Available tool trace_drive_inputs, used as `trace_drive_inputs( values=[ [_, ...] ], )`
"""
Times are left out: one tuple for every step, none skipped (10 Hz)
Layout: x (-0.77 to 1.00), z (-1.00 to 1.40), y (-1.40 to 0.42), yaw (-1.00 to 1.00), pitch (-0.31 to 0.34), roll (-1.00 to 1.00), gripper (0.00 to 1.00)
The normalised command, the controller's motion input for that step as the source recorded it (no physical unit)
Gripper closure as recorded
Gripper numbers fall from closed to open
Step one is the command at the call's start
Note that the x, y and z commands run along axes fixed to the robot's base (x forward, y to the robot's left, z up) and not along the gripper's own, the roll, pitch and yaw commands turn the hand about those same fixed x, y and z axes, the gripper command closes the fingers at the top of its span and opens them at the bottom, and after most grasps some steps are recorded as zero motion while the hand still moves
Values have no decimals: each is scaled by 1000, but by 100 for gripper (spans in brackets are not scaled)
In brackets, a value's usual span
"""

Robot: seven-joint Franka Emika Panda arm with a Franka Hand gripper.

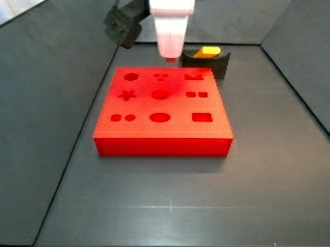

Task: Pick up the square-circle object. Move up. Place the square-circle object on the fixture. Regrasp the square-circle object. Move to above the board. Insert the square-circle object.
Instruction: Regrasp the square-circle object.

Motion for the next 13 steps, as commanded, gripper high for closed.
trace_drive_inputs(
  values=[
    [1000, -10, -13, 20, 240, 73, 0],
    [1000, -11, -19, 50, 225, 46, 0],
    [1000, -8, -19, 61, 214, 29, 0],
    [1000, -4, -20, 70, 205, 14, 0],
    [1000, -4, -25, 72, 200, 6, 0],
    [1000, -2, -26, 72, 199, 3, 0],
    [961, -1, -27, 70, 201, 1, 0],
    [854, 1, -24, 69, 201, -5, 0],
    [775, 0, -23, 68, 206, -6, 0],
    [679, 3, -21, 66, 213, -3, 0],
    [634, 3, -23, 65, 213, -7, 0],
    [548, -5, -19, 66, 212, -12, 0],
    [484, 3, -19, 67, 214, -12, 0]
  ],
)
